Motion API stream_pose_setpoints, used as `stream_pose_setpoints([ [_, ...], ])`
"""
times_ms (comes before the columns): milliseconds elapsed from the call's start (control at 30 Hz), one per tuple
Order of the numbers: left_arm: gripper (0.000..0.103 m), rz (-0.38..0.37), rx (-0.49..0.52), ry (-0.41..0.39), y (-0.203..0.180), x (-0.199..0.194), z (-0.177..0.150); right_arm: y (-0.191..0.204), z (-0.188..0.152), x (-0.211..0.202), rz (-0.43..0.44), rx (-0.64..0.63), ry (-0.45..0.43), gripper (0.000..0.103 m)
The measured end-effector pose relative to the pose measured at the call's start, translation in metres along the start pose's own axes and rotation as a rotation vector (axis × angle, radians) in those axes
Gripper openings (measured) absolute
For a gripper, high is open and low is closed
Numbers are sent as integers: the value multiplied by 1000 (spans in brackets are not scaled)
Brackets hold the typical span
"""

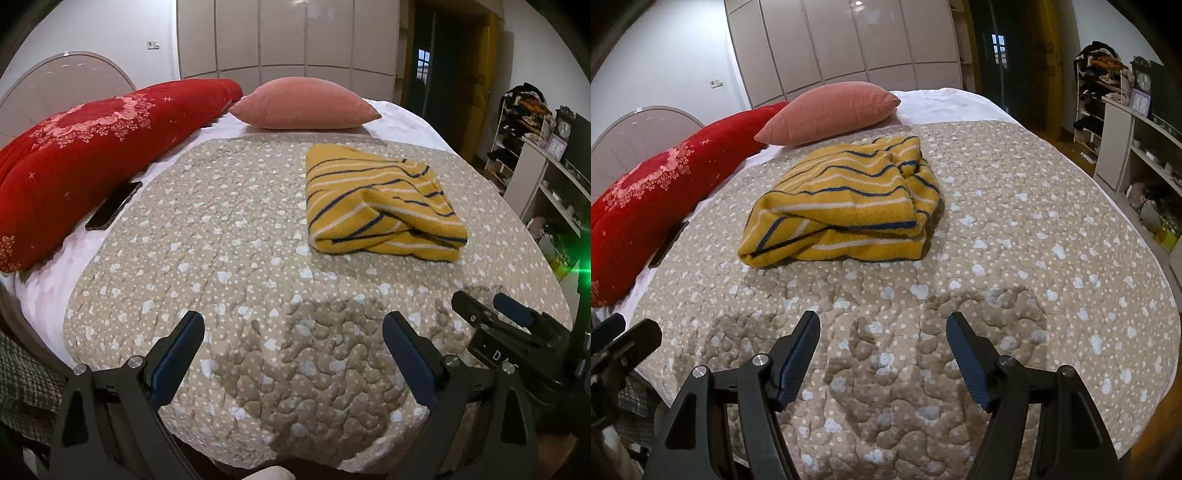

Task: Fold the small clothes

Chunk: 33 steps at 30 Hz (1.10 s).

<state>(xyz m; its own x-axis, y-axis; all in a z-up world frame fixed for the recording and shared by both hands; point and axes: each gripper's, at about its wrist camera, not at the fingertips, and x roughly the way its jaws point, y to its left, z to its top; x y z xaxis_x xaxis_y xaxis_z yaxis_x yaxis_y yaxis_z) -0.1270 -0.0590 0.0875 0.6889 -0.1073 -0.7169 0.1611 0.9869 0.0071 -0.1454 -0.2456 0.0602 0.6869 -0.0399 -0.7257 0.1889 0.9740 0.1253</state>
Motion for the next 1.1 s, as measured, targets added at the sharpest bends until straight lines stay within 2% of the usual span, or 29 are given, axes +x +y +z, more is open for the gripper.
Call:
stream_pose_setpoints([
  [567,97,-2,13,46,-3,14,-7,0,-4,5,-41,-7,8,77],
  [1100,97,-51,7,106,-4,29,-14,6,-5,6,-84,-38,4,78],
])
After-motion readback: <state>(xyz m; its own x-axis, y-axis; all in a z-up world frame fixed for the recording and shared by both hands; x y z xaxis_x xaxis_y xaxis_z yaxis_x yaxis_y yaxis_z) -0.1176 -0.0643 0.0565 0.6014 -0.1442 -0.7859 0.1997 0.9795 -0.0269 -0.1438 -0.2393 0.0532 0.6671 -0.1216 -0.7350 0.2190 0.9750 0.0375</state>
